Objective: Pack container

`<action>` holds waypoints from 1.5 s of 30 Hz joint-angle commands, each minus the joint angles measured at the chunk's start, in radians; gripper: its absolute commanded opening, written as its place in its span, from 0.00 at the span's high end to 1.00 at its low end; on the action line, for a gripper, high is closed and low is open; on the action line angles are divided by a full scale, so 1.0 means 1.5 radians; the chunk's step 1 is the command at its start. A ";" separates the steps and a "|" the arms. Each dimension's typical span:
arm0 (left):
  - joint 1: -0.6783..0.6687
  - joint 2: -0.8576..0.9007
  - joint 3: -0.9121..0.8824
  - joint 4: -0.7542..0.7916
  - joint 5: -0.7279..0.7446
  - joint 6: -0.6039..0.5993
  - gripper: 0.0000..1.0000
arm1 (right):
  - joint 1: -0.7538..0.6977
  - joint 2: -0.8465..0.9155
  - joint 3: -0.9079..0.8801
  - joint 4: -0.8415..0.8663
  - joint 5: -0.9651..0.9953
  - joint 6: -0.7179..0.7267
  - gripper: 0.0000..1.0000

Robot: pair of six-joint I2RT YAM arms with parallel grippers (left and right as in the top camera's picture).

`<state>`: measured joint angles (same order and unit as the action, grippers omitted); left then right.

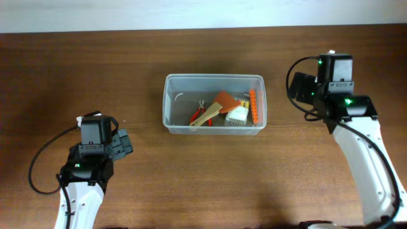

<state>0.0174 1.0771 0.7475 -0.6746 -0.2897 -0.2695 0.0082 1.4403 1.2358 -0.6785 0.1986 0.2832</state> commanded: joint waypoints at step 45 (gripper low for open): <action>0.000 -0.101 -0.006 0.001 -0.009 0.011 0.01 | -0.002 0.026 -0.002 0.004 0.011 0.007 0.01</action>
<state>0.0174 1.0111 0.7467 -0.6754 -0.2897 -0.2691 0.0082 1.4765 1.2358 -0.6754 0.1986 0.2848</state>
